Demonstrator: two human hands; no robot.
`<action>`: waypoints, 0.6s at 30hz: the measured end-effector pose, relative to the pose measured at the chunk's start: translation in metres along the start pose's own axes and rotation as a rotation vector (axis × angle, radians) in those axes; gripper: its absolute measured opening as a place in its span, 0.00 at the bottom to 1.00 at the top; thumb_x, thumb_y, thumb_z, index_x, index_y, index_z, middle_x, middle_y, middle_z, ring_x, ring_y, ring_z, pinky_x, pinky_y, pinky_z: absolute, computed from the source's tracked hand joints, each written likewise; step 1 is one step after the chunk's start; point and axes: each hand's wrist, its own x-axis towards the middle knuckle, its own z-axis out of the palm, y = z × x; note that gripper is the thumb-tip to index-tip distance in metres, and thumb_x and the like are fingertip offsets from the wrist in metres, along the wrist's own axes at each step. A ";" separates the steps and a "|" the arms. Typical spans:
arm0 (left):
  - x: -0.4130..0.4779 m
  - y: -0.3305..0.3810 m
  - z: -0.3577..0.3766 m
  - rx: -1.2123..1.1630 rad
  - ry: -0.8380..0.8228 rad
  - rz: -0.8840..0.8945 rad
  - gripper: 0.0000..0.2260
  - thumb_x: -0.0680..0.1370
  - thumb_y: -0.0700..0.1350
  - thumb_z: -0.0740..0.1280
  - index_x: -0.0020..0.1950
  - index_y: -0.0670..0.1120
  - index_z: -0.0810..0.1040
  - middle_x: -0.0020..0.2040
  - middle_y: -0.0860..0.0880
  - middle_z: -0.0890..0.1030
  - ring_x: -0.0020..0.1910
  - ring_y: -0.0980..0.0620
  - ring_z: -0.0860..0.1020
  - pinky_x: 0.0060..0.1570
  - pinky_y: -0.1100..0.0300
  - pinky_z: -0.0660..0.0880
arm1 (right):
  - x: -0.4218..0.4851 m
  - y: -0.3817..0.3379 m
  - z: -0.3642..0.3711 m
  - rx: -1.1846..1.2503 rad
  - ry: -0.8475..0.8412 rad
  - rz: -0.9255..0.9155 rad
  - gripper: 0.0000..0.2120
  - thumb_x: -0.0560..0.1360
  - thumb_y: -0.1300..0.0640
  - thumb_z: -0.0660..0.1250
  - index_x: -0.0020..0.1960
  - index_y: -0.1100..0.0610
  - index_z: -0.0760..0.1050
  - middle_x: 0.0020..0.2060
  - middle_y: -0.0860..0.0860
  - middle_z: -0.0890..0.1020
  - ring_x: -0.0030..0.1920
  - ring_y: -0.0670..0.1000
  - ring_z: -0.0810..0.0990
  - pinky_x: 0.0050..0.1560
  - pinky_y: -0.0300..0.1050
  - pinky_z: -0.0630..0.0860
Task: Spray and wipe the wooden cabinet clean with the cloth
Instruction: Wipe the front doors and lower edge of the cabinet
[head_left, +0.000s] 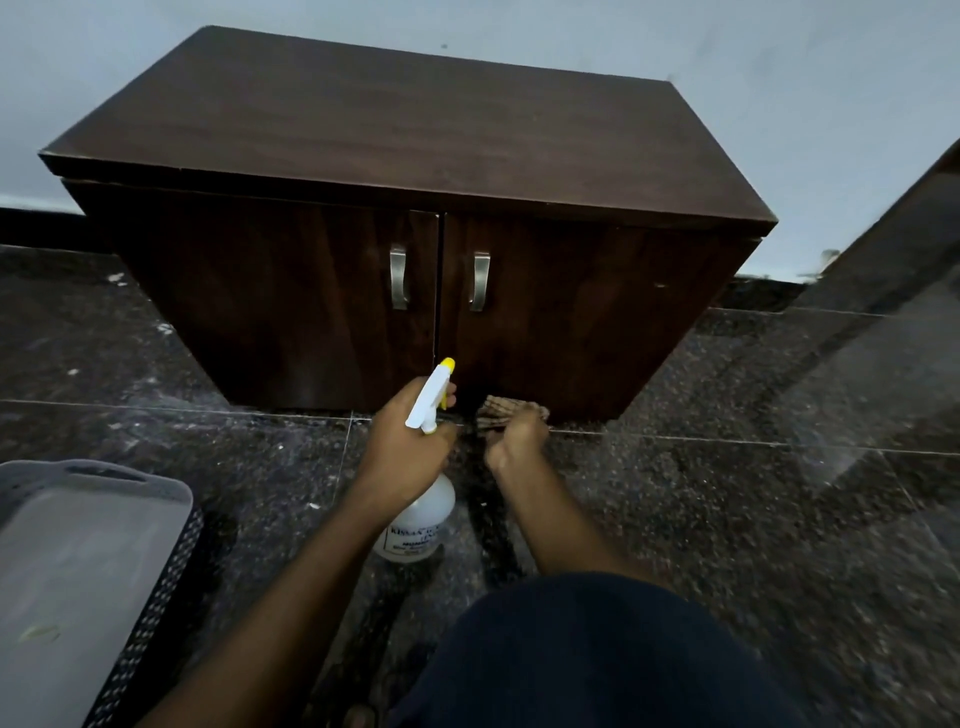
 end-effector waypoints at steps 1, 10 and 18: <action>0.001 -0.002 -0.001 -0.001 0.006 -0.013 0.21 0.75 0.29 0.67 0.59 0.52 0.80 0.48 0.52 0.83 0.37 0.56 0.78 0.37 0.60 0.73 | 0.003 0.009 0.000 -0.021 -0.008 0.032 0.20 0.88 0.57 0.48 0.50 0.64 0.75 0.47 0.62 0.82 0.42 0.59 0.80 0.59 0.58 0.77; -0.005 -0.009 -0.013 0.002 0.005 -0.058 0.25 0.73 0.38 0.68 0.53 0.71 0.79 0.48 0.62 0.85 0.34 0.60 0.79 0.35 0.60 0.74 | 0.041 -0.066 -0.070 0.122 0.067 -0.017 0.25 0.85 0.48 0.42 0.67 0.58 0.72 0.58 0.59 0.76 0.45 0.60 0.77 0.48 0.55 0.77; -0.008 -0.007 -0.003 -0.105 0.104 -0.047 0.32 0.73 0.38 0.67 0.52 0.80 0.77 0.52 0.57 0.86 0.40 0.57 0.79 0.44 0.57 0.76 | 0.019 -0.017 -0.046 -0.013 -0.013 0.039 0.25 0.88 0.57 0.43 0.75 0.72 0.64 0.71 0.70 0.72 0.71 0.69 0.72 0.73 0.64 0.68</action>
